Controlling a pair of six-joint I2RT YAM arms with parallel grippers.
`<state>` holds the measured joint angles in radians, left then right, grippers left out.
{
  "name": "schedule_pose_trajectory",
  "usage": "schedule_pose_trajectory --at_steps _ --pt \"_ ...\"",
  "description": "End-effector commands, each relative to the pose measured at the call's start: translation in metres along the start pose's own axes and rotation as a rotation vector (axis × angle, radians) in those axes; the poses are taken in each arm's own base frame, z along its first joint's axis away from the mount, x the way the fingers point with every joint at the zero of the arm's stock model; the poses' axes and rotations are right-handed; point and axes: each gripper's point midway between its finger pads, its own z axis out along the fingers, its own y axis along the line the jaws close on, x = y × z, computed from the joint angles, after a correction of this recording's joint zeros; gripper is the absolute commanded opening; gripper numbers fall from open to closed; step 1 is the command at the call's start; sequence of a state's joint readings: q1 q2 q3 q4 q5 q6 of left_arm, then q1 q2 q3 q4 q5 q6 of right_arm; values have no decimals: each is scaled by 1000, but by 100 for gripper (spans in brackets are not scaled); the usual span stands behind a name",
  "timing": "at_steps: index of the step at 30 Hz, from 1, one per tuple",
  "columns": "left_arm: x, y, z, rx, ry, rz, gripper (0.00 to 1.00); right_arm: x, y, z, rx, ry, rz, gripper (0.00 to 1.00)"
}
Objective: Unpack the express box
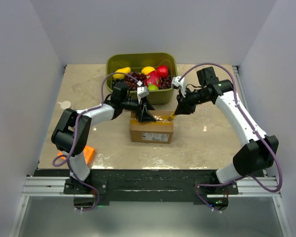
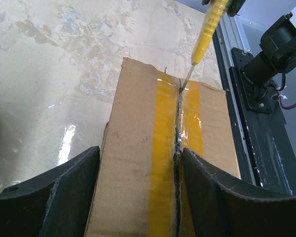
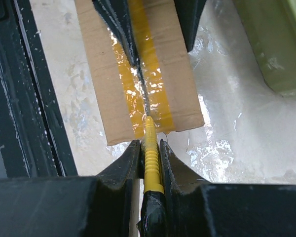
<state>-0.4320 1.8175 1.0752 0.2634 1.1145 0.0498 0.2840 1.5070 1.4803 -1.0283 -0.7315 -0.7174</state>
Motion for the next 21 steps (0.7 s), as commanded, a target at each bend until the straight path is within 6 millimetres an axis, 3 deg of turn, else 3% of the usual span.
schedule_pose_trajectory --at_steps 1,3,11,14,21 --pt "33 15 -3 -72 70 -77 72 6 -8 -5 72 29 95 0" --pt "34 15 -4 -75 71 -78 71 3 -12 -6 83 31 92 0" --pt "37 17 -5 -86 84 -69 70 35 -6 -15 111 168 62 0" --pt "40 18 -5 -90 91 -71 68 41 1 -26 107 204 34 0" --pt "42 24 -4 -97 100 -63 66 50 -4 -50 179 254 -40 0"
